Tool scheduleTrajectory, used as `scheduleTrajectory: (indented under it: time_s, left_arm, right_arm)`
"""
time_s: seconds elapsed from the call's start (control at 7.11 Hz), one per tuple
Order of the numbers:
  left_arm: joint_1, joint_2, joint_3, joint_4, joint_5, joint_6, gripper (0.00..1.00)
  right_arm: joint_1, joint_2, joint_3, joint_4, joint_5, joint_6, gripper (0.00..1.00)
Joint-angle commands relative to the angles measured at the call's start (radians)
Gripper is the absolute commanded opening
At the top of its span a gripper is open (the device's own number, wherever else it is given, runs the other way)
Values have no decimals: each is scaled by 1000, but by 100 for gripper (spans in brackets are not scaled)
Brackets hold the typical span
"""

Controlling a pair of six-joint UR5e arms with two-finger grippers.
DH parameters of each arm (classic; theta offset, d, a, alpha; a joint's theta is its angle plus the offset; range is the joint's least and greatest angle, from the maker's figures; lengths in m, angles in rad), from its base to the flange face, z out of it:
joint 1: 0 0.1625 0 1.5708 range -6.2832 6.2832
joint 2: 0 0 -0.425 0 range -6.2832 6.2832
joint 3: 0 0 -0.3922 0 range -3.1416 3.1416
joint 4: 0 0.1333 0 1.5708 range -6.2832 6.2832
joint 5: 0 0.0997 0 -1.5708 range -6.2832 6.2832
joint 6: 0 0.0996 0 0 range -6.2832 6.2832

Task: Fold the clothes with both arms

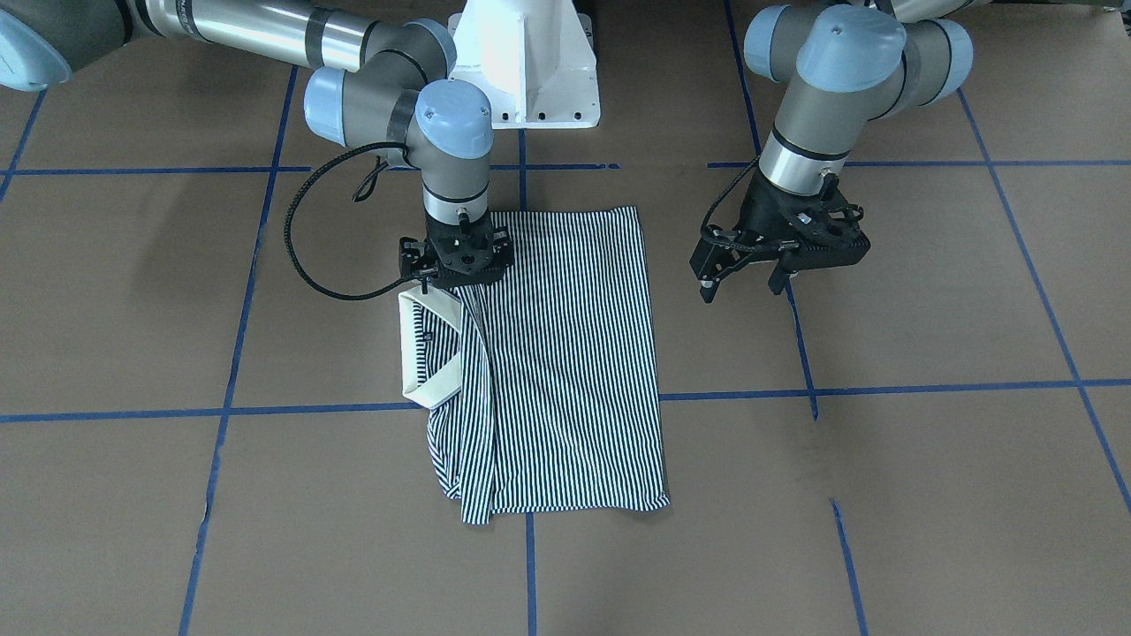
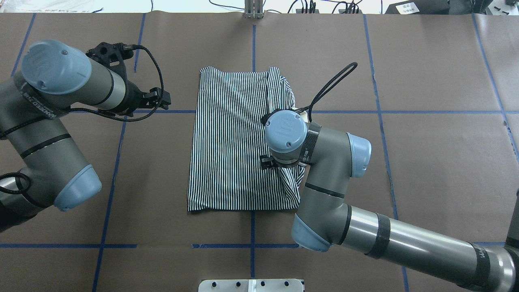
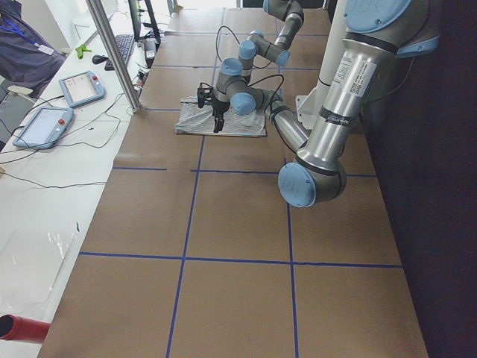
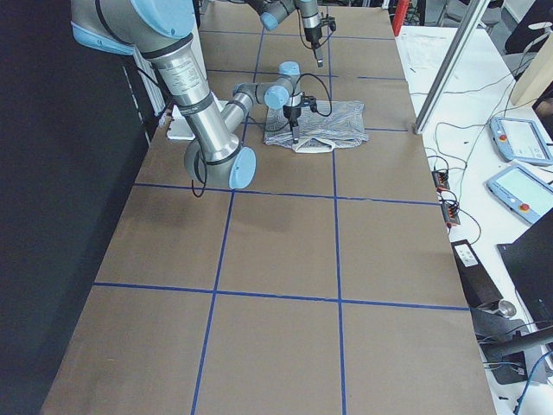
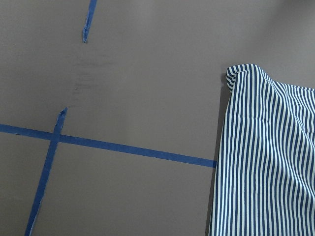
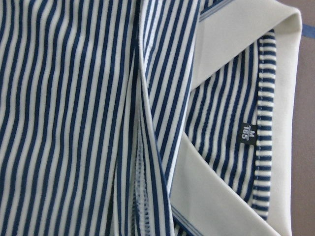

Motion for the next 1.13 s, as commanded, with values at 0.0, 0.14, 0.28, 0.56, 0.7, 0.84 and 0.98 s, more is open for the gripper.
scheduleTrajectory:
  time_s: [0.0,0.14,0.28,0.56,0.7,0.84,0.98]
  left_arm:
    - [0,1,3,0,0,0,100]
    - [2,-1,3,0,0,0,100]
    - [2,-1,3,0,0,0,100]
    - [2,-4,3,0,0,0,100]
    - [0,-6,3,0,0,0,100]
    - [0,-6,5,0,-2,0,100]
    - [0,-6,3,0,0,-2,100]
  right_arm:
    - [-1,1,-1,-36,5,0,100]
    - [-2,-3,-7,-36,5,0,100]
    - [-1,-6,-7,-37,5,0,100]
    - [5,-8,1,-48,5,-3,100]
    - [8,-8,4,-69,5,-9,100]
    - [11,-12,7,-72,5,-9,100]
    - [13,-17,8,-74,5,-9,100]
